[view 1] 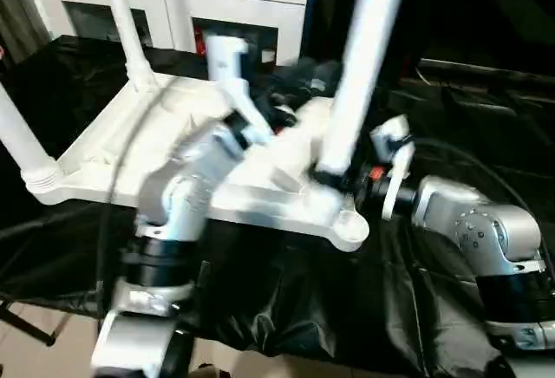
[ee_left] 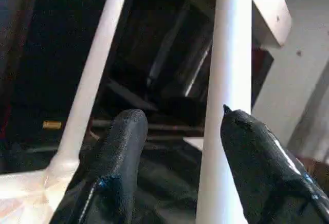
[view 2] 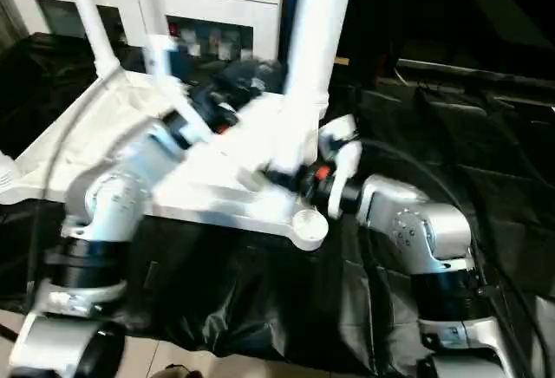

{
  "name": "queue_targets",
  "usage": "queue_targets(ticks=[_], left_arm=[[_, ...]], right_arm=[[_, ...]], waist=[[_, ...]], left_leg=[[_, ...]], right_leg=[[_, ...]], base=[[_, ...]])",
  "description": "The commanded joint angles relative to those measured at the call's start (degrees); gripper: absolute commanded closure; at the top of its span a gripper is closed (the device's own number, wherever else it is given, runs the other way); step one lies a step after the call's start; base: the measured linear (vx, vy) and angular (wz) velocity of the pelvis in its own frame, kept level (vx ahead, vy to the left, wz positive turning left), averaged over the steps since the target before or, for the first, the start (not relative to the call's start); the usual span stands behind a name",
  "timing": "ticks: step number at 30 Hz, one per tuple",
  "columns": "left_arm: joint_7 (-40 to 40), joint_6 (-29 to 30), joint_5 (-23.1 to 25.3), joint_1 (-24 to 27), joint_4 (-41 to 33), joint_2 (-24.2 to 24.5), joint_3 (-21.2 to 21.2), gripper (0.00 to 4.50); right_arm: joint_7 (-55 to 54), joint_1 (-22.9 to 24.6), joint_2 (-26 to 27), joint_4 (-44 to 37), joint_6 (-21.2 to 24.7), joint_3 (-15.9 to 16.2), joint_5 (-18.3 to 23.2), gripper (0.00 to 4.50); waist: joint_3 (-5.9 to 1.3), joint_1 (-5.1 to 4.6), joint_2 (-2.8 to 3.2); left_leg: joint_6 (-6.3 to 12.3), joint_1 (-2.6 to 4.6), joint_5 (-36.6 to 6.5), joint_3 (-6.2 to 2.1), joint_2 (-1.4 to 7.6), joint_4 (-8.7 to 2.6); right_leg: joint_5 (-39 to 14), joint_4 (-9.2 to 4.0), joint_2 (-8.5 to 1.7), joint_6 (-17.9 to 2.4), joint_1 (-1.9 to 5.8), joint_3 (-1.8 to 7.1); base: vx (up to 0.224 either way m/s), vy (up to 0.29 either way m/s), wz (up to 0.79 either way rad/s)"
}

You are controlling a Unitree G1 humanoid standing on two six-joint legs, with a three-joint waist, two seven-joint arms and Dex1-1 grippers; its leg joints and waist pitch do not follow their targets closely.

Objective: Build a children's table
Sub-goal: Pick table leg, then insert table leg to table base

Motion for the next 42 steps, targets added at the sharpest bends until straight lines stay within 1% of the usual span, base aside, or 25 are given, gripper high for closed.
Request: queue_targets(ticks=[1,2,3,4,5,6,7,8,9,10,11,12,14,15,17,18,20,22,24,26,29,32,34,36,42], left_arm=[[-3.7,-0.7,2.3,0.2,2.6,1.3,-2.6,1.79],[-4.5,-1.4,3.2,0.3,3.5,1.9,-3.2,1.79],[-5.4,-2.5,6.1,0.3,5.8,3.6,-5.5,1.79],[-6.2,-4.1,9.9,0.1,9.1,5.5,-8.3,1.79],[-6.3,-4.5,10.9,0.0,9.9,6.0,-9.0,1.79],[-6.3,-5.6,13.1,-0.3,11.8,6.9,-10.4,1.79],[-5.7,-5.8,13.5,-0.6,12.6,6.9,-10.4,1.79],[-2.0,-7.4,15.5,-2.8,17.6,6.1,-9.7,1.79],[0.1,-8.5,15.9,-4.6,20.4,4.9,-8.6,1.79],[0.2,-8.5,15.9,-4.9,20.6,4.8,-8.6,1.79],[0.3,-8.5,15.9,-5.2,20.9,4.6,-8.5,1.79],[0.2,-8.7,16.1,-5.9,21.8,4.3,-8.5,1.79],[-0.7,-9.8,17.3,-6.7,24.6,4.3,-9.7,1.79],[-3.4,-12.1,20.3,-6.5,26.5,5.6,-13.3,1.79],[-6.9,-14.3,22.8,-6.1,27.9,6.8,-16.6,1.79],[-13.5,-15.3,21.9,-5.1,27.4,7.1,-17.8,1.79],[-15.6,-15.1,20.6,-5.3,28.1,6.5,-16.8,1.79],[-13.1,-16.1,20.8,-7.3,31.4,5.5,-14.8,1.79],[-8.1,-17.2,21.5,-10.3,35.1,4.3,-12.7,1.79],[-6.4,-17.7,21.0,-12.3,36.4,3.2,-11.6,1.79],[-7.3,-18.4,20.0,-13.3,35.5,1.9,-11.6,1.79],[-9.6,-16.7,16.4,-14.5,30.0,-2.7,-10.3,1.79],[-11.5,-15.6,15.0,-14.1,27.2,-4.4,-11.0,1.79],[-13.5,-15.0,14.3,-13.4,25.3,-4.9,-11.9,1.79],[-15.1,-13.6,14.4,-12.0,23.2,-5.4,-12.7,1.79]], right_arm=[[-1.9,0.0,0.3,-0.3,-2.0,-1.6,-0.9,2.59],[-2.6,0.1,0.6,-0.3,-2.4,-1.8,-1.1,2.59],[-3.8,0.2,0.9,0.3,-3.8,-2.3,-1.8,2.59],[-5.1,0.3,1.4,1.1,-5.7,-3.0,-2.5,2.59],[-5.4,0.3,1.4,1.3,-6.1,-3.2,-2.7,2.59],[-5.7,0.4,1.5,1.6,-6.9,-3.5,-3.0,2.59],[-5.7,0.6,1.3,1.5,-7.1,-3.3,-3.3,2.59],[-5.0,1.7,0.5,0.9,-8.4,-2.0,-5.1,2.59],[-4.6,2.5,0.3,0.4,-8.7,-1.2,-5.8,2.59],[-4.7,2.6,0.4,0.4,-8.7,-1.2,-5.7,2.59],[-4.7,2.7,0.5,0.3,-8.6,-1.2,-5.7,2.59],[-5.0,2.9,0.6,0.3,-8.7,-1.2,-5.6,2.60],[-5.9,3.2,0.6,0.4,-9.2,-0.7,-6.4,2.60],[-6.6,3.3,0.5,0.8,-9.7,-0.6,-7.2,2.60],[-7.0,3.4,0.3,1.2,-10.1,-0.6,-7.8,2.60],[-6.8,3.8,-0.1,1.5,-10.6,-0.4,-8.6,2.60],[-6.6,4.1,-0.5,1.6,-10.9,-0.4,-9.2,2.60],[-5.7,4.7,-1.1,1.1,-11.0,-0.2,-9.4,2.60],[-5.2,5.3,-1.2,0.3,-10.7,0.2,-9.2,2.60],[-5.0,5.7,-1.2,-0.1,-10.8,0.7,-9.5,2.60],[-4.9,6.0,-1.2,-0.3,-11.0,1.4,-9.9,2.60],[-4.6,6.5,-1.1,-1.0,-11.1,2.5,-10.7,2.60],[-4.2,6.7,-1.5,-1.0,-11.1,2.7,-11.1,2.60],[-4.0,6.8,-1.7,-1.0,-11.2,2.8,-11.3,2.60],[-3.9,6.5,-2.0,-0.6,-11.5,3.0,-11.3,2.60]], waist=[[-4.77,-0.09,0.95],[-4.73,-0.22,0.74],[-4.78,-0.22,1.04],[-4.82,-0.26,0.97],[-4.83,-0.25,0.92],[-4.85,-0.33,0.94],[-4.92,-0.26,1.05],[-4.81,-0.38,1.27],[-4.81,-0.30,1.17],[-4.88,-0.23,1.14],[-4.95,-0.19,1.11],[-4.99,-0.24,1.00],[-4.87,-0.31,0.96],[-4.77,-0.27,0.97],[-4.75,-0.45,0.91],[-4.77,-0.46,0.93],[-4.84,-0.54,1.25],[-4.86,-0.56,1.27],[-4.90,-0.50,1.28],[-4.77,-0.43,1.20],[-4.75,-0.41,1.09],[-4.84,-0.34,1.16],[-4.83,-0.19,0.84],[-4.79,-0.17,0.82],[-4.50,-0.82,0.93]], left_leg=[[-2.38,2.82,-7.7,-1.36,2.49,-4.23],[-2.38,2.73,-7.7,-1.32,2.49,-4.30],[-2.59,2.80,-7.9,-1.38,2.52,-4.34],[-2.60,2.84,-7.9,-1.33,2.50,-4.30],[-2.57,2.86,-8.4,-1.31,2.44,-4.31],[-3.00,2.80,-8.6,-1.35,2.44,-4.42],[-3.14,2.94,-8.5,-1.36,2.53,-4.41],[-3.51,2.80,-8.9,-1.34,2.45,-4.43],[-3.85,3.00,-9.8,-1.31,2.46,-4.42],[-3.81,2.85,-9.7,-1.45,2.48,-4.43],[-3.63,2.75,-9.3,-1.52,2.52,-4.48],[-2.67,2.65,-8.6,-1.47,2.54,-4.38],[-1.77,2.57,-8.6,-1.32,2.44,-4.26],[-1.36,2.59,-9.0,-1.39,2.45,-4.29],[-1.27,2.53,-9.5,-1.39,2.48,-4.37],[-1.06,2.49,-9.3,-1.43,2.51,-4.41],[-1.47,2.61,-9.3,-1.29,2.59,-4.37],[-1.25,2.70,-9.9,-1.25,2.62,-4.36],[-1.09,2.79,-11.2,-1.32,2.64,-4.30],[-0.85,2.70,-11.6,-1.44,2.73,-4.43],[-0.30,2.53,-10.6,-1.46,2.76,-4.39],[0.64,2.52,-9.3,-1.28,2.88,-4.18],[1.41,2.34,-8.4,-1.29,2.89,-4.12],[2.36,2.25,-8.1,-1.28,2.81,-4.07],[1.17,2.43,-11.6,-1.34,2.89,-4.40]], right_leg=[[0.9,-4.00,-1.91,-13.6,1.71,1.07],[1.4,-4.06,-1.90,-13.3,1.73,1.10],[1.6,-4.00,-1.99,-13.1,1.76,1.11],[1.8,-4.06,-1.95,-12.8,1.65,1.12],[1.1,-4.21,-1.98,-12.1,1.56,1.19],[0.9,-4.04,-2.01,-12.0,1.78,1.18],[1.2,-4.07,-2.03,-12.0,1.66,1.17],[1.6,-4.20,-1.91,-12.0,1.69,1.18],[2.1,-4.20,-1.99,-12.2,1.74,1.25],[2.5,-4.08,-2.13,-12.4,1.99,1.20],[3.1,-3.99,-2.23,-12.7,2.13,1.14],[4.5,-3.84,-2.27,-13.9,2.09,1.06],[3.9,-4.02,-2.28,-14.7,1.99,1.13],[2.3,-4.41,-2.40,-14.5,1.96,1.21],[0.5,-4.40,-2.39,-13.8,2.01,1.25],[-0.2,-4.50,-2.52,-13.7,1.98,1.29],[0.2,-4.32,-2.43,-14.6,1.81,1.24],[1.4,-4.24,-2.42,-15.6,1.80,1.22],[0.9,-4.32,-2.50,-15.7,1.91,1.20],[0.1,-4.48,-2.69,-15.7,1.96,1.20],[0.5,-4.44,-2.74,-16.2,2.01,1.16],[2.1,-4.31,-2.85,-17.2,2.00,1.19],[3.2,-4.22,-2.85,-17.4,2.16,1.18],[2.7,-4.30,-2.81,-17.2,2.20,1.18],[-3.2,-4.96,-2.62,-16.4,1.87,1.24]], base=[[0.000,0.000,0.00],[0.000,0.000,0.00],[0.000,0.000,0.00],[0.000,0.000,0.00],[0.000,0.000,0.00],[0.000,0.000,0.00],[0.000,0.000,0.00],[0.000,0.000,0.00],[0.000,0.000,0.00],[0.000,0.000,0.00],[0.000,0.000,0.00],[0.000,0.000,0.00],[0.000,0.000,0.00],[0.000,0.000,0.00],[0.000,0.000,0.00],[0.000,0.000,0.00],[0.000,0.000,0.00],[0.000,0.000,0.00],[0.000,0.000,0.00],[0.000,0.000,0.00],[0.000,0.000,0.00],[0.000,0.000,0.00],[0.000,0.000,0.00],[0.000,0.000,0.00],[0.000,0.000,0.00]])
